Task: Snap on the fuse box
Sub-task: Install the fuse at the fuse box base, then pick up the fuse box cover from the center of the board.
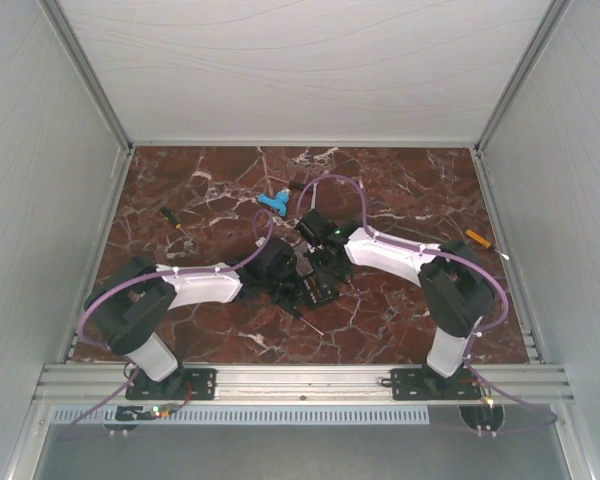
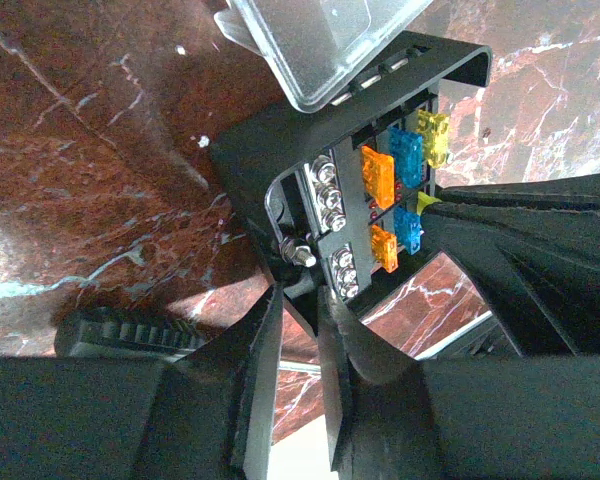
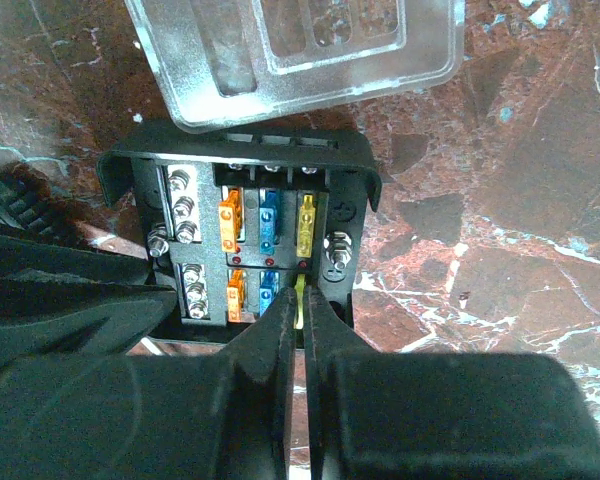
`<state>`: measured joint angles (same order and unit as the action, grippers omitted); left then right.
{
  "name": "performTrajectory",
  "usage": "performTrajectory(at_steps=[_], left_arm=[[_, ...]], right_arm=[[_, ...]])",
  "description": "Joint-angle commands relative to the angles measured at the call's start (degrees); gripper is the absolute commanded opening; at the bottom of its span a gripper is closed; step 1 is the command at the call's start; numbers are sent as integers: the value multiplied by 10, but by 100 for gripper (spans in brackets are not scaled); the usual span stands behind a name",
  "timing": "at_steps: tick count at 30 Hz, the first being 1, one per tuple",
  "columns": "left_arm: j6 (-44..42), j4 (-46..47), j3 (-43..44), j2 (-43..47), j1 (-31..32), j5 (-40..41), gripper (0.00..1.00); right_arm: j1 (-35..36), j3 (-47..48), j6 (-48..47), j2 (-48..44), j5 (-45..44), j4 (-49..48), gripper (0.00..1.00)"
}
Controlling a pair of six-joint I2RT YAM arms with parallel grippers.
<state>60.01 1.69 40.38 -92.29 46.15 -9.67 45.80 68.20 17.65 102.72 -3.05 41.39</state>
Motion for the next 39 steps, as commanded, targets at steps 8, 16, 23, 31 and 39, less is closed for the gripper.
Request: performTrajectory(at_steps=[8, 16, 23, 31, 39], left_arm=[[-6, 3, -1, 16, -7, 1, 20], [-4, -34, -34, 64, -10, 30, 20], [-9, -68, -58, 125, -27, 53, 29], [-62, -35, -42, 169, -96, 3, 48], [-96, -5, 32, 76, -163, -66, 49]], right_arm=[[25, -70, -11, 49, 27, -19, 0], [34, -19, 0, -44, 89, -34, 9], [28, -28, 7, -110, 95, -78, 31], [-155, -27, -20, -120, 310, -197, 50], [-216, 35, -6, 20, 387, -269, 55]])
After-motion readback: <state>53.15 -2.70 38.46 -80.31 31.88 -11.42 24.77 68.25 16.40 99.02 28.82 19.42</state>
